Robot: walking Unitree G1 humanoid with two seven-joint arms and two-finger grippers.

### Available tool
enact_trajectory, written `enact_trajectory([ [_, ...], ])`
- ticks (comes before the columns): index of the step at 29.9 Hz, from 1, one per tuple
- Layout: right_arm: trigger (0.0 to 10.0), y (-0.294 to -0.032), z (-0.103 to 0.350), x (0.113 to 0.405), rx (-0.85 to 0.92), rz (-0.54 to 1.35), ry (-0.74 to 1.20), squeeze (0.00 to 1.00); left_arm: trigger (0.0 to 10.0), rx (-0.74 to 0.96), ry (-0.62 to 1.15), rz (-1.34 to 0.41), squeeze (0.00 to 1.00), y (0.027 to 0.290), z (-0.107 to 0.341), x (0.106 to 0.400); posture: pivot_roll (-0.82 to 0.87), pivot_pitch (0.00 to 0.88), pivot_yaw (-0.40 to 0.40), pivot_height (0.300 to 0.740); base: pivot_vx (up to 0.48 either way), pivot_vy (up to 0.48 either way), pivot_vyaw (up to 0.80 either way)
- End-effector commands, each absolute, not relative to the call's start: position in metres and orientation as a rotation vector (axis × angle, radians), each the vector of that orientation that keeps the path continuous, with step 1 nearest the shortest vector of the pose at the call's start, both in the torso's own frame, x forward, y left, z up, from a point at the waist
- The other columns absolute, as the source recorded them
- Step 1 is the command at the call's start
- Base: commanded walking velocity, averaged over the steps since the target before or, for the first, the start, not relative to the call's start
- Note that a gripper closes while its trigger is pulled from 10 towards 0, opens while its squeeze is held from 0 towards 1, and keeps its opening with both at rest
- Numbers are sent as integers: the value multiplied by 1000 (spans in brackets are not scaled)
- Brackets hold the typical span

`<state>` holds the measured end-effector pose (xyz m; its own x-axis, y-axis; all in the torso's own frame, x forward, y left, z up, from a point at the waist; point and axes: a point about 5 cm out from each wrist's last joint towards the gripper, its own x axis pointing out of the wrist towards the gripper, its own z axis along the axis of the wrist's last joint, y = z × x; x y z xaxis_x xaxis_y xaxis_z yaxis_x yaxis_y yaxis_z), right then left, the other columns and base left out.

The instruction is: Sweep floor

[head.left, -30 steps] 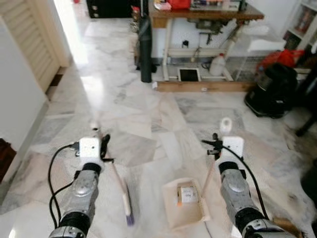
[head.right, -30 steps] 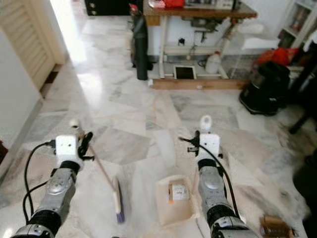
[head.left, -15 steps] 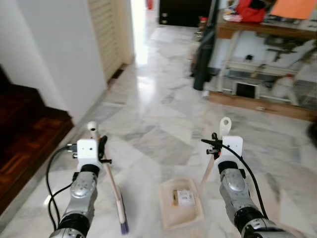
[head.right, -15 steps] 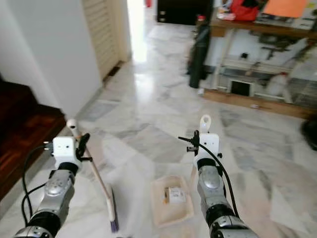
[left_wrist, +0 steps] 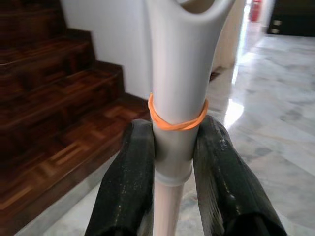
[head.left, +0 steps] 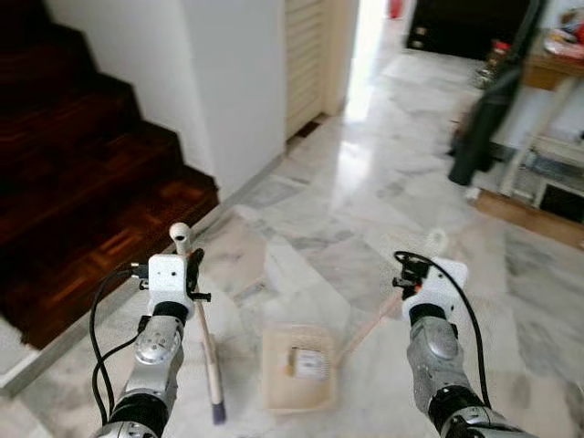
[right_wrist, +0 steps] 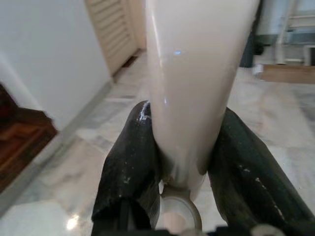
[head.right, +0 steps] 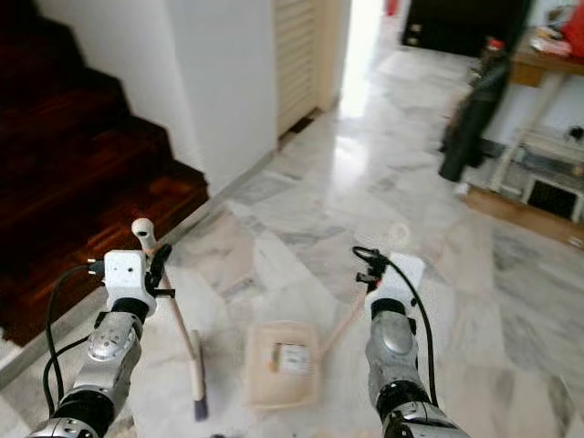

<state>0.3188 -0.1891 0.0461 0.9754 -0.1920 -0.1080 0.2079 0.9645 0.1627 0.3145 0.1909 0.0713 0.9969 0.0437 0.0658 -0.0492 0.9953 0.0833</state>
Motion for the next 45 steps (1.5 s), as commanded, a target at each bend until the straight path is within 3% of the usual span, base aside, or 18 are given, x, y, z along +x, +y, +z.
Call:
enact_trajectory([
  [1, 10000, -186, 54, 326, 206, -194, 69, 0, 10000, 100, -101, 56, 0, 196, 79, 316, 126, 0, -28, 740, 0, 0, 769],
  [11, 10000, -185, 51, 326, 301, -205, 90, 0, 10000, 106, -102, 42, 0, 194, 79, 316, 125, 0, -27, 740, 0, 0, 748],
  [29, 10000, -184, 48, 327, 346, -204, 126, 0, 10000, 100, -99, 19, 0, 190, 79, 316, 127, 0, -26, 740, 0, 0, 0],
  [45, 10000, -184, 49, 327, 304, -178, 118, 0, 10000, 93, -95, 10, 0, 188, 77, 315, 125, 0, -28, 740, 0, 319, 446],
])
